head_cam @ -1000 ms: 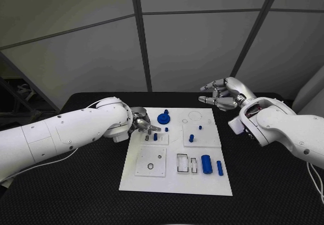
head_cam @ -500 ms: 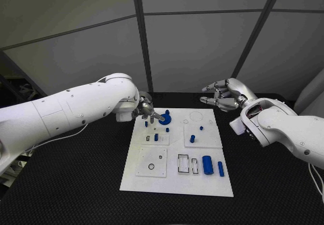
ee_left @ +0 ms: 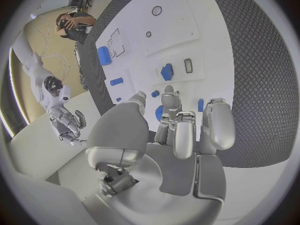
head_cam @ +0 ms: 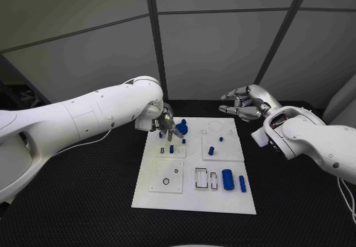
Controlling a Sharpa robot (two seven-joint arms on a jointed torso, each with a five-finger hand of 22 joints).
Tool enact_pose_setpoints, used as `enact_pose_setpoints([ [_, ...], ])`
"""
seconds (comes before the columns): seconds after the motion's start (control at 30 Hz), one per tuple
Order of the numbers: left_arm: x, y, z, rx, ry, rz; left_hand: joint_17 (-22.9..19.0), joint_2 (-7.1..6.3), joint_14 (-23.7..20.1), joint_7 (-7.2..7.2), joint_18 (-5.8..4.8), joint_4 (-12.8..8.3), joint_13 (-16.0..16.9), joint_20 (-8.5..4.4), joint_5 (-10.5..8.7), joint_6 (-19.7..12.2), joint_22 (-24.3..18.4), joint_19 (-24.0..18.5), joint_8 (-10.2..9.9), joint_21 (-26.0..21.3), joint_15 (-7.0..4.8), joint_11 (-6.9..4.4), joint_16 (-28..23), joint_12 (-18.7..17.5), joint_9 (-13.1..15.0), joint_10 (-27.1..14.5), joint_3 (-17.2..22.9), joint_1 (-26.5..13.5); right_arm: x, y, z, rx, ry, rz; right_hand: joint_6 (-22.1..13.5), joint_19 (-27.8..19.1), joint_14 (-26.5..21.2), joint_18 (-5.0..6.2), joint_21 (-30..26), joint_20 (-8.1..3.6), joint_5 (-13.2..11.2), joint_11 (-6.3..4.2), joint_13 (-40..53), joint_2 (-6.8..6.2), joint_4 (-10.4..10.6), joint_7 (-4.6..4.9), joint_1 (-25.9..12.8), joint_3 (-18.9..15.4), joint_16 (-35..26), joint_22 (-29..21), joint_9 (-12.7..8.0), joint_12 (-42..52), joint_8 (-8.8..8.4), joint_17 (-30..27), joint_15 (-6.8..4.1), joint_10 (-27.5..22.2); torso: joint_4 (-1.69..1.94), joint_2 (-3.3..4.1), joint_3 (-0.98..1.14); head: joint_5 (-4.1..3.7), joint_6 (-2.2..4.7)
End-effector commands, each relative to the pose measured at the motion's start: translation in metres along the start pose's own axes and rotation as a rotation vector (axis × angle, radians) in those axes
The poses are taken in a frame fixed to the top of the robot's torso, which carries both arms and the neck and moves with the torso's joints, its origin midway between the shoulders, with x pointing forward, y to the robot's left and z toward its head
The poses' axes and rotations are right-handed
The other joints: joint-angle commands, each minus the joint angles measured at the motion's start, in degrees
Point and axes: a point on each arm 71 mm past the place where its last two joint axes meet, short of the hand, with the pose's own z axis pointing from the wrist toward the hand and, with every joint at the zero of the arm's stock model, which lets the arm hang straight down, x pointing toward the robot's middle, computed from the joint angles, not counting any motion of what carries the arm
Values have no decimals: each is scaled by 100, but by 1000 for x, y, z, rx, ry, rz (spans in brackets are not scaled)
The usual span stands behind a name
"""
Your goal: Assemble the parts on the task board
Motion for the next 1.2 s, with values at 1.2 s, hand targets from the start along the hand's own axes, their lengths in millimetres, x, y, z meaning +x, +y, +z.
enact_pose_setpoints([
  [1.2,16,-4,19,-47,81,64,1405,261,562,29,38,-209,59,28,37,111,66,-8,-161,2,41,-10,-30,54,-58,-46,-81,395,4,4,2,-10,23,-5,26,-30,370,110,-41,-17,-9,-32,-1,12,25,15,-66,-25,-22,-5,-8,-23,31,648,-29,13,13,-4,0,-20,-75],
])
